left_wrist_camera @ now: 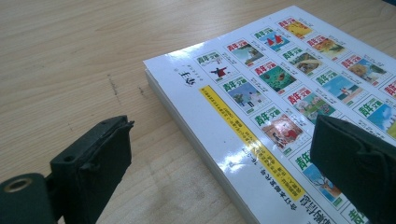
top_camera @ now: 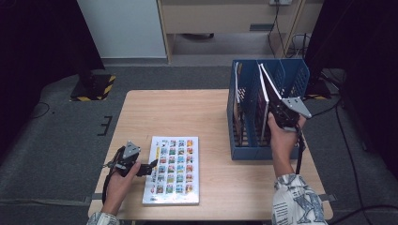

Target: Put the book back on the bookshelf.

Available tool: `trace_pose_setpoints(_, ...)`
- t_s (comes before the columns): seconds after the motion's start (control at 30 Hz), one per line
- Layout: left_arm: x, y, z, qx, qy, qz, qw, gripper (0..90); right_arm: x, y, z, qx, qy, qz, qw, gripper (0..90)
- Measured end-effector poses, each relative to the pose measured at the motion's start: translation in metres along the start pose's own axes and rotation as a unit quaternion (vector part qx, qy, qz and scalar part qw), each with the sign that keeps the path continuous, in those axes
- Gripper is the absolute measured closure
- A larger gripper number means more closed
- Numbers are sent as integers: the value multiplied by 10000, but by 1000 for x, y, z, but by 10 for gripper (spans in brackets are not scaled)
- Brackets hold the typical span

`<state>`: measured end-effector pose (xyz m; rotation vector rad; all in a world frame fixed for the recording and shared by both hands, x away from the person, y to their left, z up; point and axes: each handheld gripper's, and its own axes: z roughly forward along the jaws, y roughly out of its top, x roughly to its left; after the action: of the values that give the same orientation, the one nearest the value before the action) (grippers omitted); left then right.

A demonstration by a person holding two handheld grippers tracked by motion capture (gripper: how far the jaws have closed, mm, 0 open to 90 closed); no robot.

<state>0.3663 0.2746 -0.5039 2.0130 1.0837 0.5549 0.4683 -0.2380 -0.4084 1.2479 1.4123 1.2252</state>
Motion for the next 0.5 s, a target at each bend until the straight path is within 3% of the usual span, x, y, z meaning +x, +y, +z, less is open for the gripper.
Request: trace_pose_setpoints(0.5,0,0,0,10,8,3,10000,48,0,-2,-5,113,92,-48,9999,571)
